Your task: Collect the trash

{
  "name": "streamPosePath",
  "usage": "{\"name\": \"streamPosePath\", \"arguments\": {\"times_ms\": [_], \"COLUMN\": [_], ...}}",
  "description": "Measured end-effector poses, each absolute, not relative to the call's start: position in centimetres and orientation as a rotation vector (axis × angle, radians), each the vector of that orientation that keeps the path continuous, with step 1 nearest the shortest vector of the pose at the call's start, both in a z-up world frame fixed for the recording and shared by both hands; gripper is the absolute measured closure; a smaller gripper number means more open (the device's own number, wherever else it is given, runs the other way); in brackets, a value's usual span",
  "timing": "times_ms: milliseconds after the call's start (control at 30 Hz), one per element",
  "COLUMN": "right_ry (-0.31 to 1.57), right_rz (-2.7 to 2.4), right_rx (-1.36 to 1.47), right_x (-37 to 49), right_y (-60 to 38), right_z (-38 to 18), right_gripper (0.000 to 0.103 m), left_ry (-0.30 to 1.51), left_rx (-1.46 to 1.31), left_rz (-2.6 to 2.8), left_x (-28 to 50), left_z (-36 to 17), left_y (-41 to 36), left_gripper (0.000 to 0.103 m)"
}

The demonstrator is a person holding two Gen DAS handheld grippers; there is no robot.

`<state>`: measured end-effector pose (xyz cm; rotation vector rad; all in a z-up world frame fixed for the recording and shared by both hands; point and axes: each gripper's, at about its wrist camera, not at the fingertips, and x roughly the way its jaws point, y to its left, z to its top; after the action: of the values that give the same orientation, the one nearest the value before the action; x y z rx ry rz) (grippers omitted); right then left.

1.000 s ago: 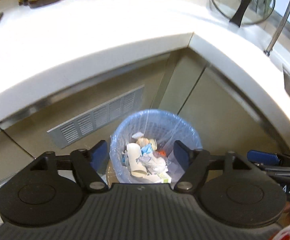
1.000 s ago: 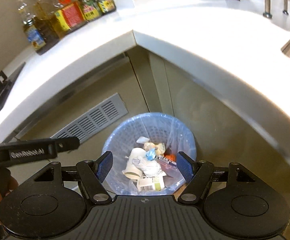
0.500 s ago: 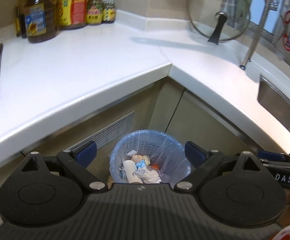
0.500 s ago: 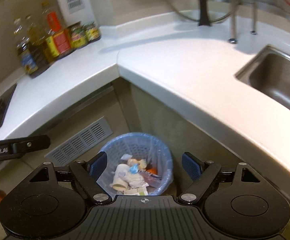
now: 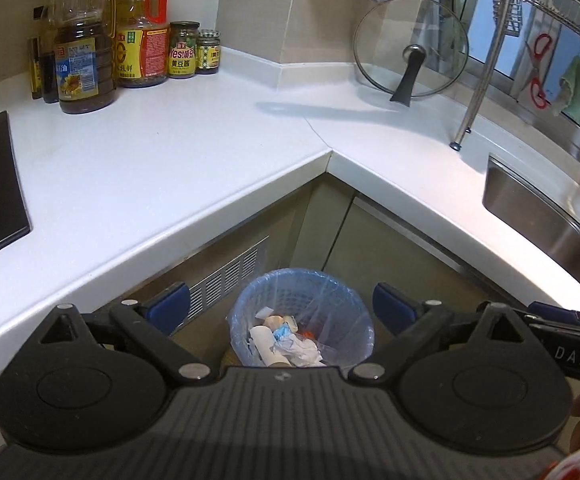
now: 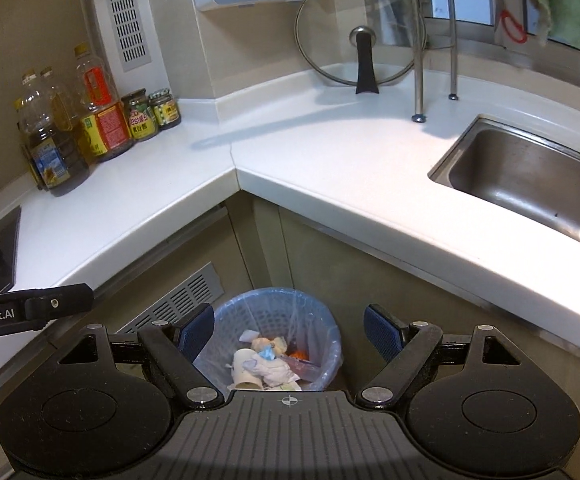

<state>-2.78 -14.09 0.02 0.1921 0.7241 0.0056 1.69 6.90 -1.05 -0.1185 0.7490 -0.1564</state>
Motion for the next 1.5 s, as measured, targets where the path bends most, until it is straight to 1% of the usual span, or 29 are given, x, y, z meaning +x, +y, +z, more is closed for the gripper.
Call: {"name": "streamPosePath", "arguments": {"times_ms": [500, 1033, 1500], "right_ry": [0.742, 0.724, 0.713], "right_rz": [0.048, 0.046, 0.049], "right_rx": [0.123, 0.144, 0.146], "right_x": [-3.0, -3.7, -3.9], "right_y": [-13.8, -14.7, -14.9], "right_z": [1.5, 2.3, 2.5], "right_gripper": [0.021, 0.021, 0.021], "left_ry": [0.751, 0.770, 0.753], "left_rx": [-0.136, -0.099, -0.103], "left_rz": [-0.166, -0.165, -0.165], "left_x": [0.4, -0.1, -0.5], "left_z": [0.2, 0.4, 0.7], "left_y": [6.3, 4.3, 4.4], "left_gripper": [0.011, 0.011, 0.011]}}
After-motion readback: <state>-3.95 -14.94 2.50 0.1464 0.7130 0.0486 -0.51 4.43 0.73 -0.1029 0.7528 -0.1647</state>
